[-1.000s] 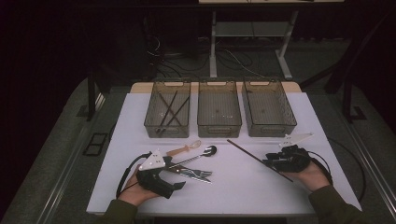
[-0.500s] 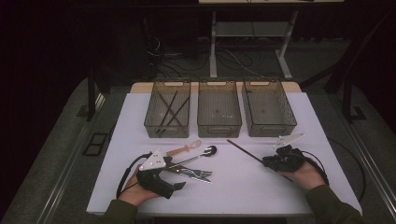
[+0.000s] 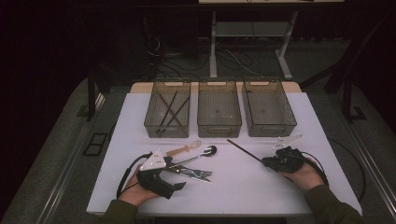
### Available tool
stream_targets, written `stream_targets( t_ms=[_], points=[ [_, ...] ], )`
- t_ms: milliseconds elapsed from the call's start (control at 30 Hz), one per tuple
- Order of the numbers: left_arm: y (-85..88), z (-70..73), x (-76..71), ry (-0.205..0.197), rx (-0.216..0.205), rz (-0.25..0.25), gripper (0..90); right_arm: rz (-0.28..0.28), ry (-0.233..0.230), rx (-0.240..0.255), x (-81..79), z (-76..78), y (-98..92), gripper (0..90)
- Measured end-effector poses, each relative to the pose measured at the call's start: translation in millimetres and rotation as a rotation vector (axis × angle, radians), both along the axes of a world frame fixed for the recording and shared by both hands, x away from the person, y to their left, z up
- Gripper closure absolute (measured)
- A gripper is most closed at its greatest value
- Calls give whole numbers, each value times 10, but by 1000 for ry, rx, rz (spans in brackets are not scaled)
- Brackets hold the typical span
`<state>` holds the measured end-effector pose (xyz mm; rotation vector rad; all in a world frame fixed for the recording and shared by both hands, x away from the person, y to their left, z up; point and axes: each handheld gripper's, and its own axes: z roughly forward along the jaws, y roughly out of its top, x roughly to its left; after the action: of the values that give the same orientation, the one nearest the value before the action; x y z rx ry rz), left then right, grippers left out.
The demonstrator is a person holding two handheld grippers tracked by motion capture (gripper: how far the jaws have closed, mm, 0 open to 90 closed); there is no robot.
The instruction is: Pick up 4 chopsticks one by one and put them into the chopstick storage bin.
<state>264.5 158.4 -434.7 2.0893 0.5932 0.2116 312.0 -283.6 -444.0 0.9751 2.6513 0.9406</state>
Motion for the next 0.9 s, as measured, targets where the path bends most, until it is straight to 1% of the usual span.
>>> stream_targets(
  t_ms=[133,300,433,567,633,733,900],
  points=[
    [-1,0,-1,1,1,1,0,3,-9,7,-1,-6,-9,852],
    [4,4,0,-2,2,-1,0,6,-1,16,3,-4,-19,852],
    [1,5,-2,-1,2,-1,0,11,-5,10,2,7,-24,851],
    [0,5,-2,-1,2,-1,0,9,-12,34,-1,39,-50,852],
    [2,5,-1,-2,3,-2,0,9,-3,41,-2,54,-58,851],
    [0,4,-1,0,1,-1,0,14,-9,49,-8,64,-57,852],
    [2,5,0,-2,3,-2,0,16,-26,73,-23,128,-65,852]
  ],
)
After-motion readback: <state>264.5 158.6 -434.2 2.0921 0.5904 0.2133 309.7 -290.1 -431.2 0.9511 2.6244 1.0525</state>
